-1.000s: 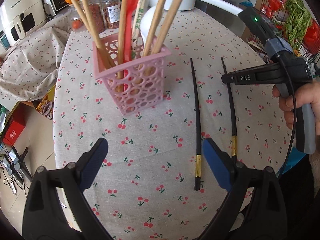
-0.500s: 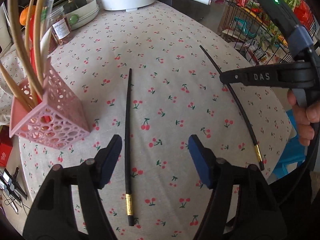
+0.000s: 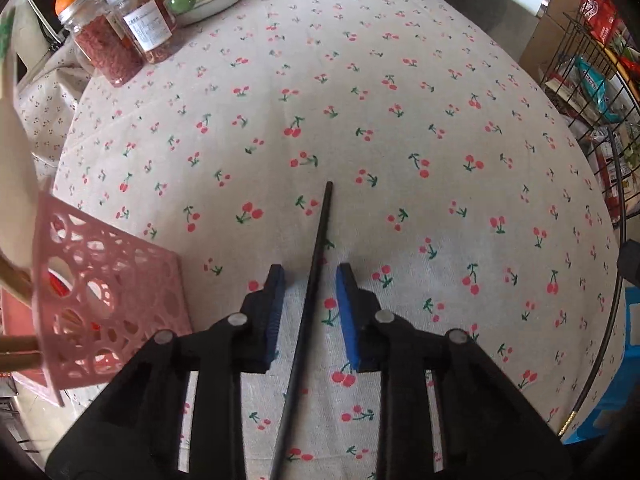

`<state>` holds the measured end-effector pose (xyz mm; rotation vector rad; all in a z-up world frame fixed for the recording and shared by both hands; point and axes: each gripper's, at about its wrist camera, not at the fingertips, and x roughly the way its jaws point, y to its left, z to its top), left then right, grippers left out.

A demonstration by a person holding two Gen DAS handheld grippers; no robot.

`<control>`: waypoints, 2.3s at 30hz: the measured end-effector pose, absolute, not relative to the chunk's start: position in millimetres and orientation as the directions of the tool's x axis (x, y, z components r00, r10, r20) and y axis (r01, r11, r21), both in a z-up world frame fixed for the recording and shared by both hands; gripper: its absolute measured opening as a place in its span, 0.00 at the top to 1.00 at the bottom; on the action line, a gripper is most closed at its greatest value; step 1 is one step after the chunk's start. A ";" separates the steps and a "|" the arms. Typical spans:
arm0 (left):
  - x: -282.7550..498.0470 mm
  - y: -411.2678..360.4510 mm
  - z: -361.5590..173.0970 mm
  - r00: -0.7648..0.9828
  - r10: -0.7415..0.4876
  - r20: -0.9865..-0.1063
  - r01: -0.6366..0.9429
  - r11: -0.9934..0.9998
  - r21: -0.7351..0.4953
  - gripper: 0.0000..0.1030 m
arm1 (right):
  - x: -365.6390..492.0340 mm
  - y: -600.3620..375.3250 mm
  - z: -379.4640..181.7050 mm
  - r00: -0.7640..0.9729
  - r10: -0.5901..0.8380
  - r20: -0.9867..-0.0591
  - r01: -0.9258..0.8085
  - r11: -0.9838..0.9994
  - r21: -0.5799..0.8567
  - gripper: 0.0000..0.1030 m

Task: Organize utensils
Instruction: 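Lift both black chopsticks up toward the pink basket, then insert the black chopsticks into the basket and open the left tool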

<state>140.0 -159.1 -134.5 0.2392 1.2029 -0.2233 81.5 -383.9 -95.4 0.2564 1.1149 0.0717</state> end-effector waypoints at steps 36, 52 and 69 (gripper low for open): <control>-18.8 -26.4 72.9 0.748 -0.507 -0.428 0.484 0.858 -0.170 0.94 | 18.5 -313.7 44.5 0.809 0.270 -0.522 -0.132 0.949 0.286 0.95; 36.4 14.7 72.3 0.889 -0.317 -0.330 0.294 0.948 -0.117 0.94 | 32.0 -247.3 72.7 0.803 0.400 -0.442 -0.288 0.910 0.299 0.95; 97.0 15.5 15.0 0.797 -0.310 -0.518 0.254 0.951 -0.178 0.91 | 38.0 -213.1 72.6 0.774 0.463 -0.432 -0.354 0.882 0.310 0.95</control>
